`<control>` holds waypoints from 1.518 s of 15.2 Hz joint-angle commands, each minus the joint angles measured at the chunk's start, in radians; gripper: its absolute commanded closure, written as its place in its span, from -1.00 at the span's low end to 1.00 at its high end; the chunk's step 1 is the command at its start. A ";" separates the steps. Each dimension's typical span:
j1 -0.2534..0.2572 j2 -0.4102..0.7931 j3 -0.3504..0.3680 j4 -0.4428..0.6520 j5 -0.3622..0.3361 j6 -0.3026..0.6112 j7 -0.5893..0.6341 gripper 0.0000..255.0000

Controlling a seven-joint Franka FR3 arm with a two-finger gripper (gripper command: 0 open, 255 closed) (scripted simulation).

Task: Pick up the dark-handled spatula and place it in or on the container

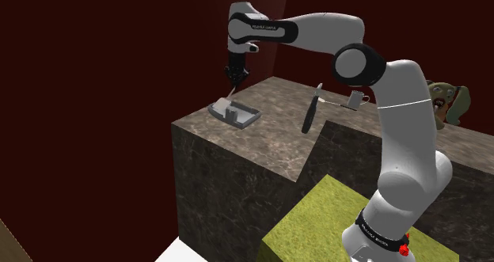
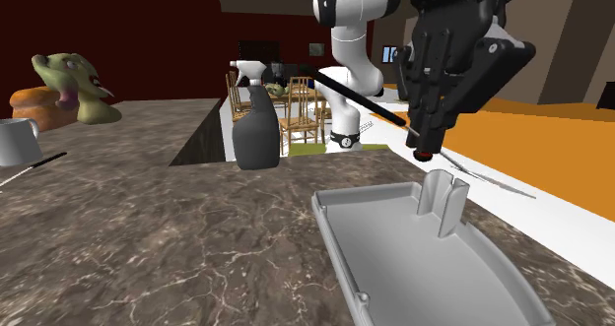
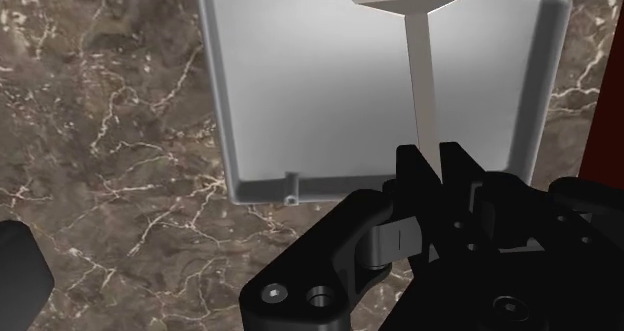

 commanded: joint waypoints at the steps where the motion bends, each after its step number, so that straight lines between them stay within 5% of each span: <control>1: -0.009 -0.014 0.001 -0.049 0.002 0.036 0.003 1.00; 9: -0.023 -0.018 -0.001 -0.177 -0.001 0.157 0.017 1.00; 17: -0.023 -0.018 -0.001 -0.177 -0.001 0.157 0.017 1.00; 18: -0.023 -0.018 -0.001 -0.177 -0.001 0.157 0.017 -1.00; 23: -0.023 -0.018 -0.001 -0.177 -0.001 0.157 0.017 -1.00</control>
